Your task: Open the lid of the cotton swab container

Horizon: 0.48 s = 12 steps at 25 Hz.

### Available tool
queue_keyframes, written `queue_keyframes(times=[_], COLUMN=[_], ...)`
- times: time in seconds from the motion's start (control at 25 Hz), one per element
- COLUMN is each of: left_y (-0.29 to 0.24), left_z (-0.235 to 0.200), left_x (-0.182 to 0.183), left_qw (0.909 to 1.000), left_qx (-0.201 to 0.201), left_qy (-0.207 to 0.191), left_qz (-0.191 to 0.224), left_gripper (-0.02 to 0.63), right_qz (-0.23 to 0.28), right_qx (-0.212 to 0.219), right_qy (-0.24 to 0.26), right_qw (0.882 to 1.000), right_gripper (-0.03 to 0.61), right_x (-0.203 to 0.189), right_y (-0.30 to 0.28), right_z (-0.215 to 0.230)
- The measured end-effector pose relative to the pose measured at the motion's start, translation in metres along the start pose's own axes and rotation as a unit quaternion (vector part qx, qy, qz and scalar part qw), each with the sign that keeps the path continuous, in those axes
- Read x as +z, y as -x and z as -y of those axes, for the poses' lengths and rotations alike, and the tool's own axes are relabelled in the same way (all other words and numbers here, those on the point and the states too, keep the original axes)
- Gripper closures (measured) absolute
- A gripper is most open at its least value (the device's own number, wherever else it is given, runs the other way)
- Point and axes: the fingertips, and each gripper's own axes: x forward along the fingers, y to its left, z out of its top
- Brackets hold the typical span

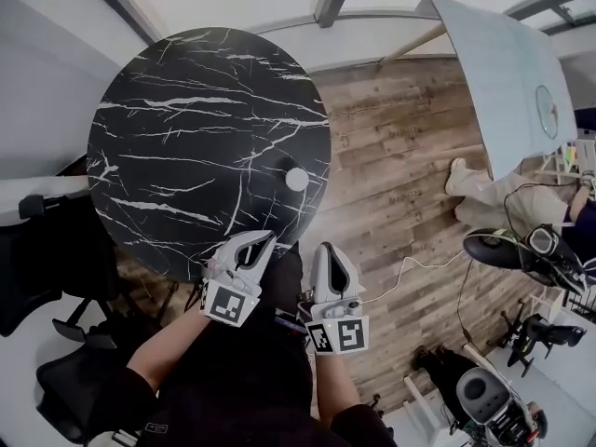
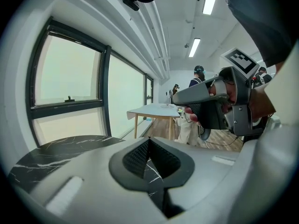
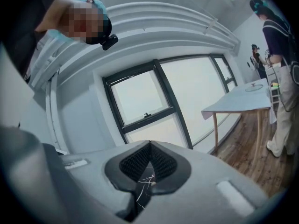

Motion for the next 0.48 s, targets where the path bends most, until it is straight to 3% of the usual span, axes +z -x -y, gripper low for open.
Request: queue_keyframes(times=[0.48], left_y=[-0.045], left_z=[-0.027], left_x=[-0.042], left_qw=[0.9987], left_qx=[0.04], left_qy=[0.001], left_qz=[-0.033], left_gripper=[0.612], right_qz=[-0.036], right_qx=[0.005], right_qy=[-0.002], right_qw=[0.999], right_gripper=[0.58], right_x=[-0.026], right_y=[-0.039], right_z=[0.031])
